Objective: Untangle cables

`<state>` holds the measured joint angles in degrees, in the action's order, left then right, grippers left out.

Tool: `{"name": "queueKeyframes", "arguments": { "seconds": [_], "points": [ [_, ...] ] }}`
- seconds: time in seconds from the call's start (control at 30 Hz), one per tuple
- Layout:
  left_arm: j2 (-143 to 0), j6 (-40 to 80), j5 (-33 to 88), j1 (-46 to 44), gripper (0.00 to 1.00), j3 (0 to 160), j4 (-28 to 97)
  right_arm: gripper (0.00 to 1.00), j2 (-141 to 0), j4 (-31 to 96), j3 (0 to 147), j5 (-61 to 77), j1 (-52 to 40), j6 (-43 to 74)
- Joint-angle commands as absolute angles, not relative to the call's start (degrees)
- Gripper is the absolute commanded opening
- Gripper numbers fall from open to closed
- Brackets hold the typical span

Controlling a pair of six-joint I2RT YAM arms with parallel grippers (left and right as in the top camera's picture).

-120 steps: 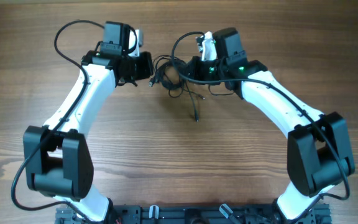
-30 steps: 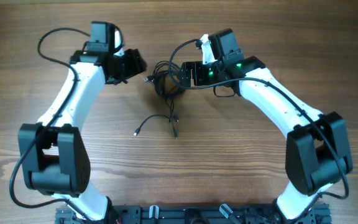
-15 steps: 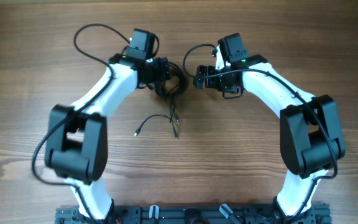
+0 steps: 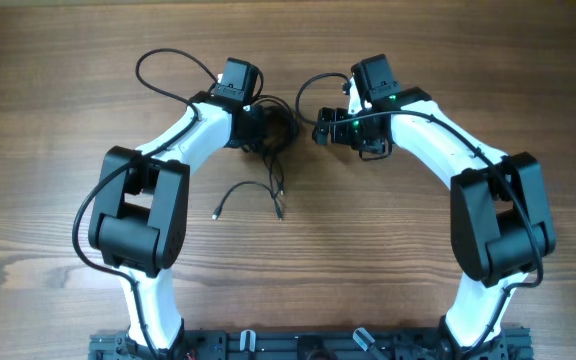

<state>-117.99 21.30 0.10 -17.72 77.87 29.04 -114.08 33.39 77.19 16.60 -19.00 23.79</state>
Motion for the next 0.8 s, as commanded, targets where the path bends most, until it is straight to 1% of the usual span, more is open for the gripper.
{"name": "queueKeyframes", "arguments": {
  "seconds": [0.0,0.03,0.07,0.2,0.33,0.4,0.43,0.47,0.53,0.57,0.77],
  "points": [
    [-113.3,20.4,7.9,-15.3,0.04,78.0,29.3,0.99,-112.7,33.3,78.0,23.9,-18.0,19.6],
    [-112.1,19.6,11.3,-14.5,0.04,78.0,29.1,0.95,-111.8,32.9,78.0,26.2,-17.6,18.2],
    [-111.1,19.2,14.5,-13.6,0.04,78.0,29.1,0.94,-110.8,32.6,78.0,28.0,-17.1,17.7],
    [-108.4,15.4,29.1,-9.4,0.04,78.0,28.6,0.94,-106.4,30.1,78.0,37.5,-14.4,16.5],
    [-108.2,10.4,48.8,-4.8,0.04,78.0,27.3,0.93,-103.0,23.8,78.0,54.8,-10.5,16.8],
    [-108.3,7.3,56.3,-3.3,0.04,78.0,27.2,0.89,-102.5,18.9,78.0,63.5,-9.0,18.7],
    [-108.3,6.0,60.2,-2.6,0.04,78.0,27.2,0.84,-102.5,14.4,78.0,69.2,-8.2,22.5],
    [-108.3,6.0,60.6,-2.5,0.04,78.0,27.2,0.77,-102.6,13.2,78.0,70.0,-8.1,23.9],
    [-108.3,5.5,60.6,-2.5,0.04,78.0,27.2,0.7,-102.6,12.4,78.0,70.0,-8.3,24.7],
    [-108.3,4.8,60.6,-2.5,0.04,78.0,27.2,0.68,-102.6,12.4,78.0,70.0,-8.4,24.6],
    [-108.3,3.3,60.4,-3.3,0.04,78.0,27.1,0.66,-102.7,16.4,77.9,69.0,-10.5,24.4]
  ]
}}
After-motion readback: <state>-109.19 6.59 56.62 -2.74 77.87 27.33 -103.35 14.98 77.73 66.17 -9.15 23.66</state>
